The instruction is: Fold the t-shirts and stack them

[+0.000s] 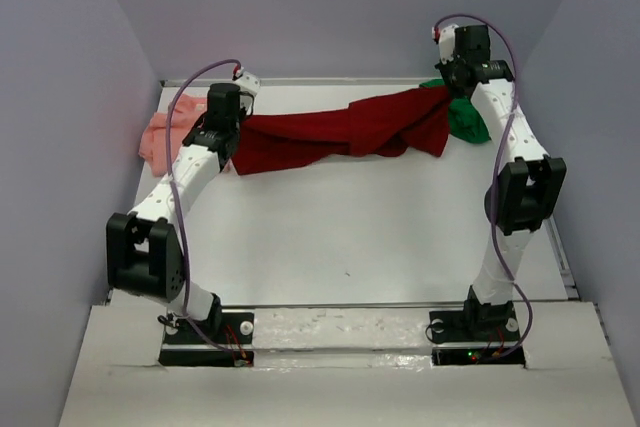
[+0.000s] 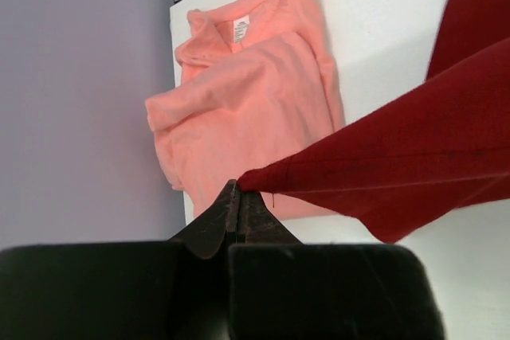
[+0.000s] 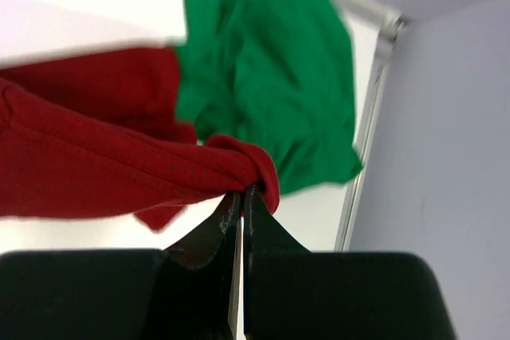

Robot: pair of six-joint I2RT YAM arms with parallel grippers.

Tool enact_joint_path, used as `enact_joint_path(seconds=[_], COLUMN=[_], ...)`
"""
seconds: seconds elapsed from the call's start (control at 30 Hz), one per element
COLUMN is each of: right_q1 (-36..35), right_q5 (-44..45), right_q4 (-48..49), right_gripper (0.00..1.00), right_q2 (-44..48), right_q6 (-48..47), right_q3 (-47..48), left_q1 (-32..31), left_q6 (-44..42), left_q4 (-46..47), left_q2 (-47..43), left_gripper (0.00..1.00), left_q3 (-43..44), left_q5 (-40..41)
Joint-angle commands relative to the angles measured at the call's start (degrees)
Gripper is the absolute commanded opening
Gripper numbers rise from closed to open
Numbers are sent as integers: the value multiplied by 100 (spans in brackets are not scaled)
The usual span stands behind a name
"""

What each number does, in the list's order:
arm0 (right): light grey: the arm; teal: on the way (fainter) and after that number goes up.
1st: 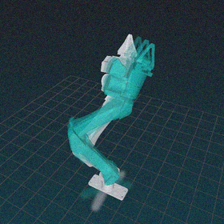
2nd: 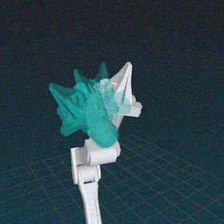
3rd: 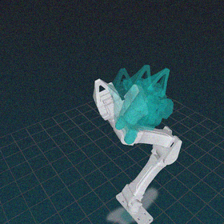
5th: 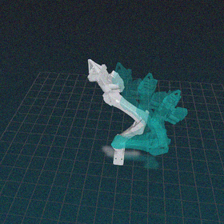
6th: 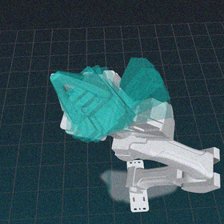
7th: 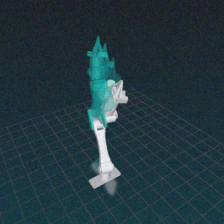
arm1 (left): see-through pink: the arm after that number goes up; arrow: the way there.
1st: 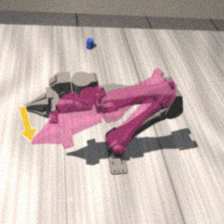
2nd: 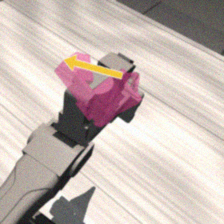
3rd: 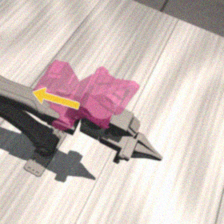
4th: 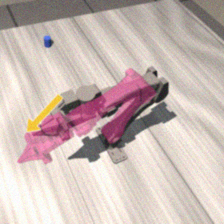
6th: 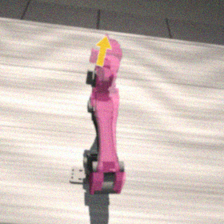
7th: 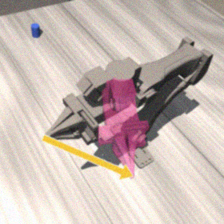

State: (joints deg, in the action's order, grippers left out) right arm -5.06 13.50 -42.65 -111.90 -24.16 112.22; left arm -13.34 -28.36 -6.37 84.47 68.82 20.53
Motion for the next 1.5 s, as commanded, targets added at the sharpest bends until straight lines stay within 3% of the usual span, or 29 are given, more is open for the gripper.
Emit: enact_joint_path(seconds=[0.0, 0.2, 0.3, 0.47, 0.6, 0.77, 0.9, 1.07, 1.23, 1.47], right_q1=[172, 286, 286, 286, 286, 286, 286, 286, 286, 286], right_q5=[74, -128, -251, -461, -690, -901, -1024, -928, -814, -752], right_q4=[626, 679, 723, 794, 741, 477, 477, 512, 513, 845], right_gripper=[0, 0, 0, 0, 0, 0, 0, 0, 0, 0], right_q2=[-771, -1352, -1168, -301, 597, 1722, 2768, 4023, 4606, 4168], right_q6=[-62, -1, 69, 184, 333, 465, 544, 571, 553, 474], right_q3=[1194, 2723, 2840, 2691, 2331, 1620, 313, -823, -1396, -1335], left_q1=[69, 113, 139, 148, 139, 148, 183, 507, 798, 825], left_q6=[313, 498, 533, 542, 559, 498, 287, 375, 524, 613], left_q4=[496, 435, 304, -13, -162, -268, -181, -364, -330, -128], left_q2=[464, 1107, 1090, 652, 1, -1297, -2214, -3101, -3349, -2718], left_gripper=[0, 0, 0, 0, 0, 0, 0, 0, 0, 0], left_q3=[798, 2318, 3126, 3639, 3306, 2182, 1041, 581, 562, 853], left_q5=[819, 1260, 1164, 856, 601, 399, 136, -487, -498, -454])
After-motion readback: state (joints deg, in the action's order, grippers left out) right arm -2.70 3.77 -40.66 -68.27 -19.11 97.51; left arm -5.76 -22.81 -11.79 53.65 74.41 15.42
